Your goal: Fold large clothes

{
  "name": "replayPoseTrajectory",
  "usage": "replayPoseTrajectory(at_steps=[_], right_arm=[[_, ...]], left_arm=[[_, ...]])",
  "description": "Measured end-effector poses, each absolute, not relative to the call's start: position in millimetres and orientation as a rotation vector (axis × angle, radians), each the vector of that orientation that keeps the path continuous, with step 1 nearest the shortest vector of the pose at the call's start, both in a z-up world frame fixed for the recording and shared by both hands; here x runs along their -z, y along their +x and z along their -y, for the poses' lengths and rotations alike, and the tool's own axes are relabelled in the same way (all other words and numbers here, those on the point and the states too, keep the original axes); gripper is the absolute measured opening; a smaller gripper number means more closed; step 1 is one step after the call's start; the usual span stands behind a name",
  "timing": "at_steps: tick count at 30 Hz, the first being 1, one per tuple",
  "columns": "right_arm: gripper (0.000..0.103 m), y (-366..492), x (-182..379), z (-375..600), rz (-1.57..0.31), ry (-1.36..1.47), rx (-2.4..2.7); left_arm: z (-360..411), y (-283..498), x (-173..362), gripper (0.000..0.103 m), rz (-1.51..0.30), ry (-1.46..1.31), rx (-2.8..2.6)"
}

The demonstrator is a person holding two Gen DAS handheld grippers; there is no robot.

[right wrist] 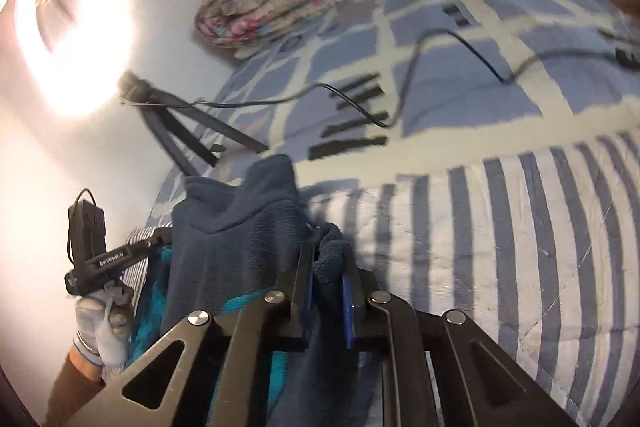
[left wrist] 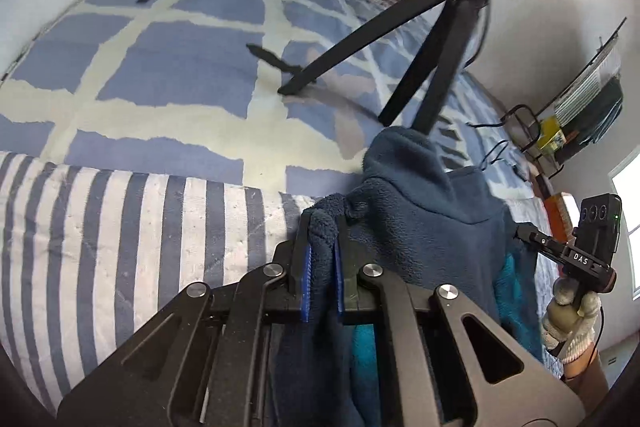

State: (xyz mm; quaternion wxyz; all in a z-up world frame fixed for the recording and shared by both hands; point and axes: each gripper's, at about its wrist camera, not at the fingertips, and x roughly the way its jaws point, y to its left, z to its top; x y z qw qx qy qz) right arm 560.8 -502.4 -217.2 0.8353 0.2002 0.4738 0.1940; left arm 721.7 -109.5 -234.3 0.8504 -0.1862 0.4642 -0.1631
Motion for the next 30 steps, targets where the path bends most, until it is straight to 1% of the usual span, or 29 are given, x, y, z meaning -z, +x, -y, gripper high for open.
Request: replayPoseTrajectory(at_steps=[12,20,25,30], right_arm=[[0.007,496.2,131.4,495.4,-0.9,0.351,-0.431],[0.007,409.3,75.9,481.1,-0.875,0.299,-0.476],[0.007,351.5,59.9,475.5,-0.893,0.285,-0.484],[0.007,296.6,58.2,474.2,-0.907,0.297,-0.495]], left_arm=[[112.2,651.9,156.7,0.005,-0.843,-0.423,0.439],[114.5,559.9,104.7,0.005,-0.804,-0.409,0.48],[115.4,501.6,93.9,0.005,-0.812,-0.398,0.481],[118.3,440.5,98.1,0.005,-0.822,-0.39,0.485]])
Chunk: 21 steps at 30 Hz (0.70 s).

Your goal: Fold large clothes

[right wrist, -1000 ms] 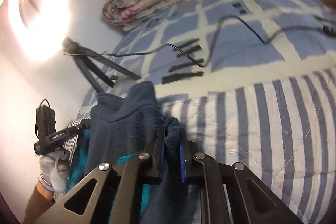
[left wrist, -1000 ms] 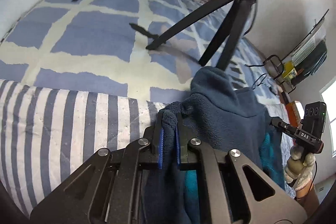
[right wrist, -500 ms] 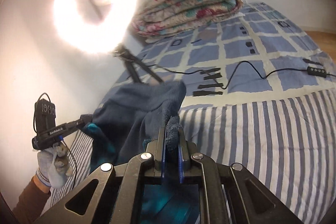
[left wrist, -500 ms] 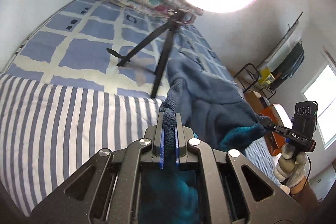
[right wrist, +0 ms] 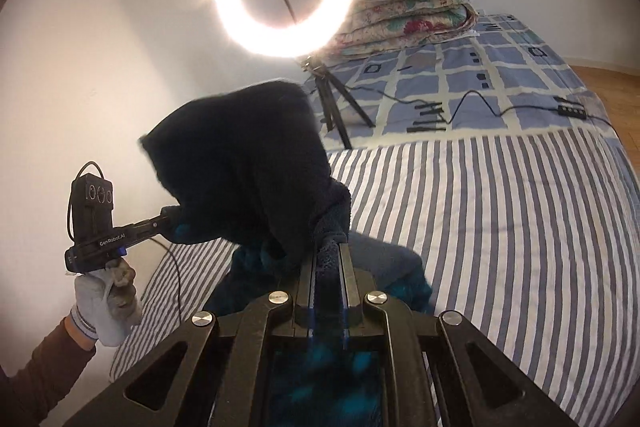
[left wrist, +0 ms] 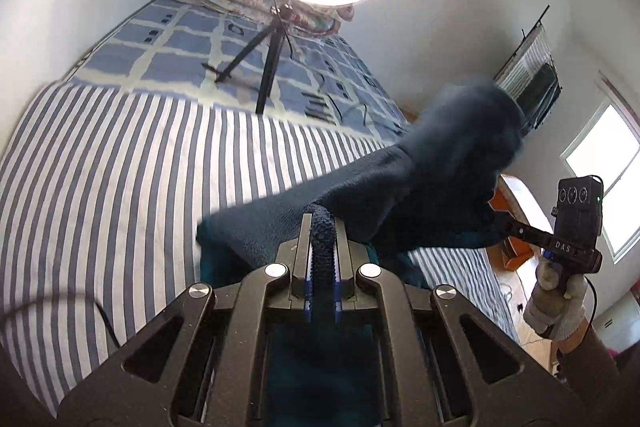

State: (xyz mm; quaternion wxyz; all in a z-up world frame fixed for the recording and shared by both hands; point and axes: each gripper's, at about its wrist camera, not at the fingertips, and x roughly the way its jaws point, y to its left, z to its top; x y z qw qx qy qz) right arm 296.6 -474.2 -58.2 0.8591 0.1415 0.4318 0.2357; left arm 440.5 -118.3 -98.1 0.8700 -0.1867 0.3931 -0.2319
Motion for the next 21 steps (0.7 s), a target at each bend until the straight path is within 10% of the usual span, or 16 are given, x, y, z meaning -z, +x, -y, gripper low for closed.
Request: replayPoseTrajectory(at_steps=[16,21], right_arm=[[0.007,174.1,113.1,459.1,-1.039,0.143,-0.435],[0.028,154.4,86.1,465.4,-1.001,0.109,-0.418]], left_arm=[[111.9,328.2,168.0,0.007,-0.981,-0.335,0.432],[91.7,310.8,151.0,0.04,-0.965,-0.377,0.425]])
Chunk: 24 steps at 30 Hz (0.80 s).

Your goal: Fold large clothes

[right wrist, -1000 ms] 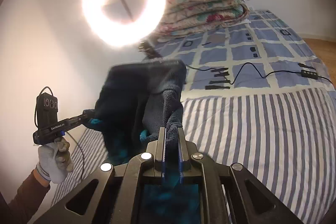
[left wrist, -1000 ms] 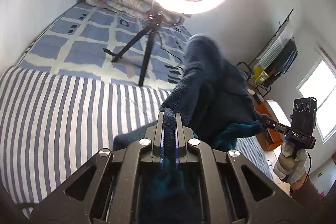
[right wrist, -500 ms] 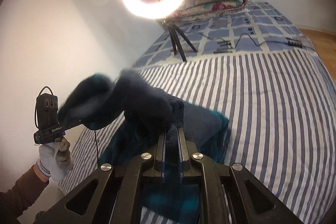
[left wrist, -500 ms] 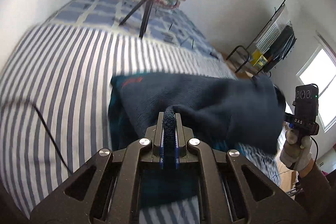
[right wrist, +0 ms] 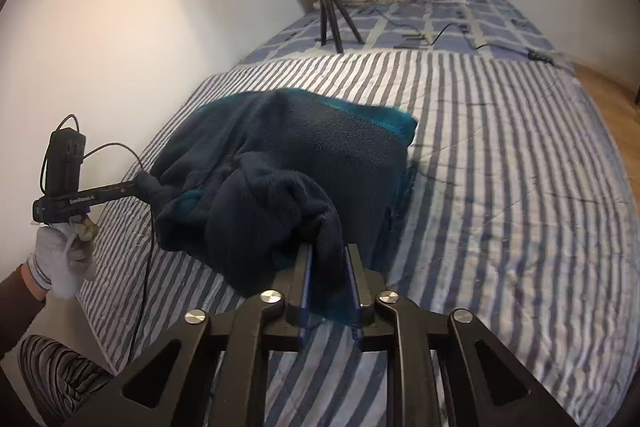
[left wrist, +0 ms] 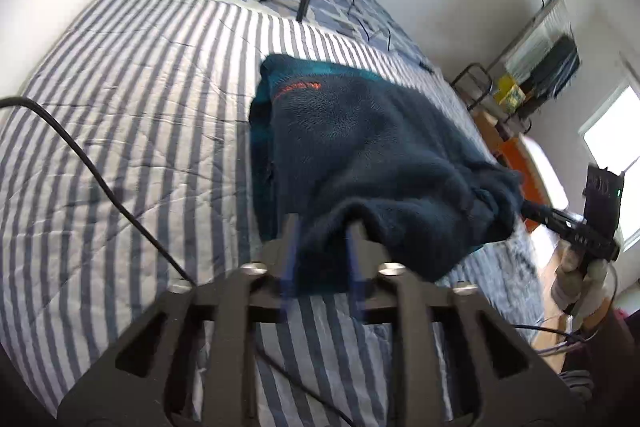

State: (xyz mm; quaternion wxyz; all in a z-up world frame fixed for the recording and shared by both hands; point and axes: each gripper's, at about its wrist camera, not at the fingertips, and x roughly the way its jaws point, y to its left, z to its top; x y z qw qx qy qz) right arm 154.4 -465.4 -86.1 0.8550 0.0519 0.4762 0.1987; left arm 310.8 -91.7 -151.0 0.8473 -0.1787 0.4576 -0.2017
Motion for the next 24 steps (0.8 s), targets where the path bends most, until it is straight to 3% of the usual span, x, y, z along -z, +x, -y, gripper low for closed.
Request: replayPoseTrajectory(at_steps=[1,2,4,5,6,14,15,16,17,18,19,21,24], right_arm=[[0.031,150.1,79.9,470.1,-0.986,0.138,-0.425],[0.036,146.4,75.7,474.9,-0.976,0.176,-0.434],[0.055,147.1,72.6,480.6,-0.976,0.24,-0.443],[0.07,149.0,72.8,485.2,-0.973,0.277,-0.427],[0.075,149.5,74.4,487.3,-0.969,0.3,-0.406],[0.075,189.1,120.0,510.7,-1.05,0.681,-0.342],[0.075,193.4,127.5,511.6,-1.062,0.732,-0.345],[0.075,197.6,136.5,513.0,-1.075,0.793,-0.337],[0.075,200.0,142.2,513.3,-1.083,0.831,-0.334],[0.072,201.9,148.4,512.6,-1.086,0.869,-0.338],[0.067,204.1,153.1,509.9,-1.09,0.895,-0.357],[0.031,205.2,152.3,500.5,-1.113,0.854,-0.381],[0.022,197.5,128.9,487.2,-1.117,0.671,-0.4]], left_arm=[[83.2,307.8,146.7,0.051,-0.947,-0.42,0.428],[75.0,306.3,143.7,0.054,-0.932,-0.465,0.425],[64.3,310.5,144.3,0.056,-0.93,-0.554,0.409],[59.6,316.2,148.9,0.057,-0.954,-0.618,0.392],[57.4,321.4,151.8,0.057,-0.97,-0.662,0.388],[66.0,358.2,191.5,0.057,-1.105,-0.925,0.42],[68.0,360.0,194.0,0.055,-1.111,-0.923,0.418],[71.4,361.9,195.0,0.044,-1.115,-0.907,0.416],[75.2,363.5,194.6,0.036,-1.121,-0.879,0.41],[78.9,365.4,194.4,0.019,-1.124,-0.853,0.403],[81.6,365.5,192.4,0.016,-1.122,-0.828,0.4],[85.4,364.2,184.1,0.014,-1.095,-0.784,0.404],[79.7,353.9,167.1,0.013,-1.05,-0.763,0.433]])
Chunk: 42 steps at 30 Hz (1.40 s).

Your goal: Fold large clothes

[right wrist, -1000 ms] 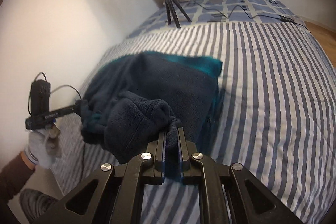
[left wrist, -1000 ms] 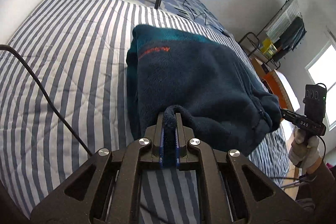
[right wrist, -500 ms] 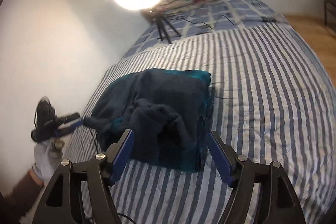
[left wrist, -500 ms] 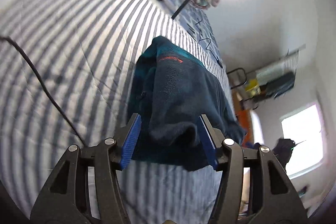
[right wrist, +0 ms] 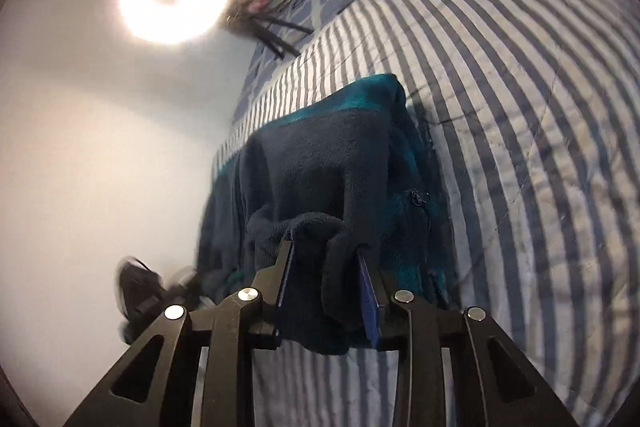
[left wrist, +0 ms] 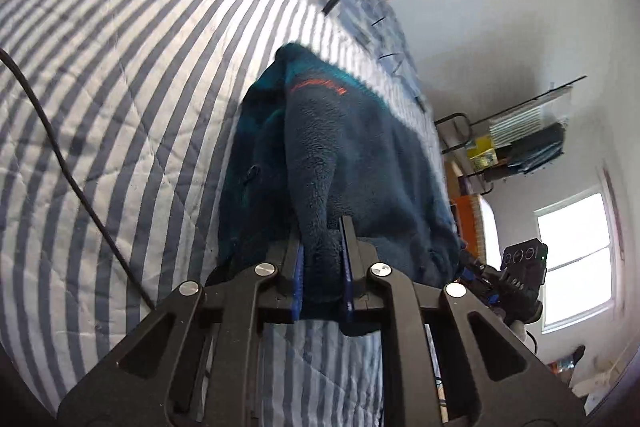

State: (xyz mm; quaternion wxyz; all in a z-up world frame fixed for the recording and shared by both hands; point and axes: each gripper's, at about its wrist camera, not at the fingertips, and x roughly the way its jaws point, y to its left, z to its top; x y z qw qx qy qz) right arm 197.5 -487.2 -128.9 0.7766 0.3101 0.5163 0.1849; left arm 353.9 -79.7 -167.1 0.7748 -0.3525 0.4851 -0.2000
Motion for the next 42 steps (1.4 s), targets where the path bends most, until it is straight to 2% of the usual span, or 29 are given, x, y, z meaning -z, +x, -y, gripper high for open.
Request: replayPoseTrajectory(at_steps=[1,2,3,8,10,11,12,13,17,21,22,23,24,28,34,36,40,42], right_arm=[[0.02,192.8,119.1,485.0,-1.107,0.604,-0.409],[0.014,188.2,112.3,484.4,-1.098,0.556,-0.411],[0.001,183.6,107.9,485.2,-1.091,0.53,-0.409],[0.002,158.4,127.9,491.8,-1.106,0.476,-0.369],[0.008,154.1,132.5,495.6,-1.108,0.534,-0.402],[0.016,150.9,128.6,497.2,-1.092,0.537,-0.391],[0.03,148.7,123.7,498.3,-1.077,0.523,-0.381],[0.033,146.1,115.0,499.2,-1.055,0.484,-0.345],[0.034,143.9,81.5,498.0,-0.971,0.412,-0.334],[0.035,155.3,71.7,488.7,-0.963,0.372,-0.319],[0.038,159.8,74.4,489.9,-0.967,0.384,-0.304],[0.049,164.4,78.9,492.8,-0.976,0.404,-0.292],[0.056,168.9,85.4,496.5,-0.988,0.439,-0.283],[0.056,182.3,115.0,513.0,-1.057,0.583,-0.294],[0.048,201.6,140.6,514.3,-1.096,0.67,-0.323],[0.037,204.3,144.5,513.9,-1.105,0.687,-0.345],[0.023,208.7,147.7,506.5,-1.12,0.663,-0.375],[0.01,210.9,149.5,502.3,-1.128,0.64,-0.371]], left_arm=[[75.5,349.2,162.0,0.012,-1.033,-0.77,0.448],[71.6,344.8,159.6,0.012,-1.02,-0.764,0.45],[68.1,342.2,161.0,0.012,-1.02,-0.759,0.445],[67.3,341.5,199.1,0.012,-1.119,-0.673,0.363],[66.7,339.2,197.9,0.018,-1.098,-0.674,0.35],[65.8,337.8,194.4,0.02,-1.091,-0.666,0.341],[64.2,335.4,191.8,0.029,-1.089,-0.655,0.334],[62.3,332.6,187.1,0.036,-1.089,-0.634,0.33],[47.7,316.9,156.4,0.036,-1.024,-0.534,0.277],[48.9,307.2,122.3,0.036,-0.945,-0.529,0.314],[56.5,306.3,112.0,0.036,-0.93,-0.507,0.336],[65.2,306.4,103.9,0.036,-0.921,-0.487,0.359],[77.7,306.5,96.4,0.036,-0.916,-0.465,0.389],[138.5,316.2,83.7,0.036,-0.939,-0.394,0.528],[236.2,332.9,85.7,0.036,-0.976,-0.259,0.685],[262.9,334.7,92.0,0.036,-0.994,-0.208,0.72],[308.2,338.5,110.6,0.036,-1.04,-0.127,0.774],[317.8,336.9,123.4,0.035,-1.055,-0.091,0.782]])
